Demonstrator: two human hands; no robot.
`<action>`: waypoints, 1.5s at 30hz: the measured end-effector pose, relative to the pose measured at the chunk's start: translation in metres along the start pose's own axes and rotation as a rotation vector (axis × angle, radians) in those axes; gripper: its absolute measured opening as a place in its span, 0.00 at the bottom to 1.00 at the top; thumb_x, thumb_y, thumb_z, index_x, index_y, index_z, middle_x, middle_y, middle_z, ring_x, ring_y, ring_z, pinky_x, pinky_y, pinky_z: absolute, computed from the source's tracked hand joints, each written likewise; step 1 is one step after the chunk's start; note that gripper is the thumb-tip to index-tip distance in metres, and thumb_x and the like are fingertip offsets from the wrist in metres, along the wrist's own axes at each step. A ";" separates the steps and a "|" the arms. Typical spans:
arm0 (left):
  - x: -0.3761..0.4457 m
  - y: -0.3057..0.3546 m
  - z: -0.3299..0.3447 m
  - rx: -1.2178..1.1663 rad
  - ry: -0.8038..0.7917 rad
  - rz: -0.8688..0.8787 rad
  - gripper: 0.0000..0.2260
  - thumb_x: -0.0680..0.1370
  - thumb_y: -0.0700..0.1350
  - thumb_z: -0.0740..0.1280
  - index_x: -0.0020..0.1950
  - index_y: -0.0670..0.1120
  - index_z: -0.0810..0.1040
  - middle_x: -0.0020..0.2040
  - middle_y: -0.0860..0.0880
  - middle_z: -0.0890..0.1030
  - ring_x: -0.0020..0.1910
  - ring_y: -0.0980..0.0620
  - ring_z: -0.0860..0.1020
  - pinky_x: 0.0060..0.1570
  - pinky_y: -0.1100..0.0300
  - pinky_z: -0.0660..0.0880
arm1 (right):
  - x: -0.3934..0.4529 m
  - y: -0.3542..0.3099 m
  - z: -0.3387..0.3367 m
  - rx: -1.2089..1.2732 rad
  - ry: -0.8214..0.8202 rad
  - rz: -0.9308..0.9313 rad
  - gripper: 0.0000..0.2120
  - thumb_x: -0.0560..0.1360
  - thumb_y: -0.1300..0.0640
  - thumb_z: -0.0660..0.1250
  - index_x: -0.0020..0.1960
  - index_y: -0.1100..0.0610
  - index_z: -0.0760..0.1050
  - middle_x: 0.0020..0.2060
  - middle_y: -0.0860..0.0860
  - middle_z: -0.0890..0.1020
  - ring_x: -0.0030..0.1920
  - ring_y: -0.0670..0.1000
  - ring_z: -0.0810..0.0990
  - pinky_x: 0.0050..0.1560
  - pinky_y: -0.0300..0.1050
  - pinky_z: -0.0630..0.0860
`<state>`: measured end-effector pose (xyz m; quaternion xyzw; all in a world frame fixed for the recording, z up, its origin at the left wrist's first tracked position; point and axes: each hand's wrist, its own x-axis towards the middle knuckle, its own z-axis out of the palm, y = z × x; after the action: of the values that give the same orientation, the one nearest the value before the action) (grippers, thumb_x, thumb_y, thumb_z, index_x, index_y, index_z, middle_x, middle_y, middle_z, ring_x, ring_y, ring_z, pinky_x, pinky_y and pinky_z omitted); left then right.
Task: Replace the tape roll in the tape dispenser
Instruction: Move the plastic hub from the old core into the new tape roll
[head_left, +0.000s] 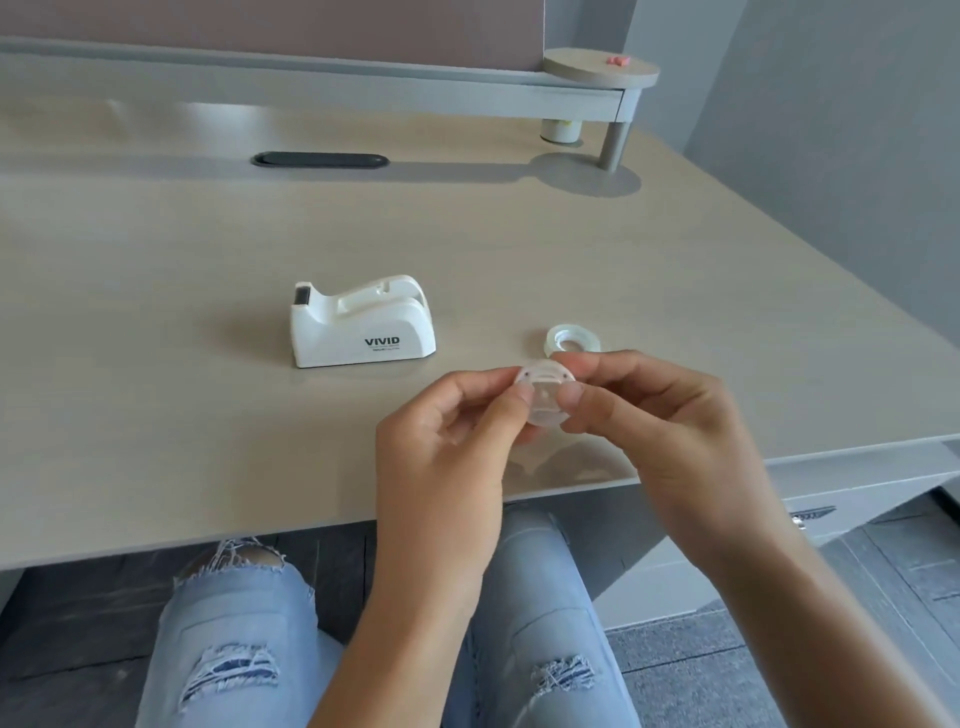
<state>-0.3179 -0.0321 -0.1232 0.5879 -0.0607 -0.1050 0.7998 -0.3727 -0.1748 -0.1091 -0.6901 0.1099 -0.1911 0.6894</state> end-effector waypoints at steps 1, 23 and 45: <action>-0.002 0.000 0.003 -0.017 -0.007 -0.018 0.04 0.78 0.38 0.74 0.50 0.42 0.88 0.44 0.46 0.91 0.43 0.50 0.89 0.49 0.58 0.85 | -0.003 0.000 -0.003 0.009 0.000 0.000 0.10 0.68 0.55 0.78 0.49 0.56 0.89 0.44 0.55 0.91 0.45 0.51 0.86 0.54 0.48 0.82; -0.005 -0.004 0.019 -0.264 -0.163 -0.229 0.07 0.68 0.43 0.74 0.43 0.43 0.87 0.38 0.48 0.84 0.34 0.55 0.78 0.37 0.66 0.78 | -0.004 -0.001 -0.023 0.365 -0.075 0.218 0.09 0.63 0.55 0.78 0.40 0.59 0.87 0.39 0.56 0.89 0.38 0.50 0.87 0.41 0.40 0.83; -0.001 -0.009 0.023 -0.165 0.012 -0.158 0.07 0.77 0.38 0.73 0.41 0.46 0.87 0.40 0.43 0.84 0.38 0.50 0.77 0.39 0.59 0.78 | -0.007 0.016 -0.023 -0.154 0.020 -0.227 0.13 0.72 0.57 0.79 0.55 0.57 0.86 0.48 0.52 0.87 0.45 0.52 0.85 0.48 0.46 0.82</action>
<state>-0.3252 -0.0560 -0.1250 0.5235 -0.0005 -0.1690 0.8351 -0.3867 -0.1935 -0.1267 -0.7469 0.0525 -0.2659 0.6072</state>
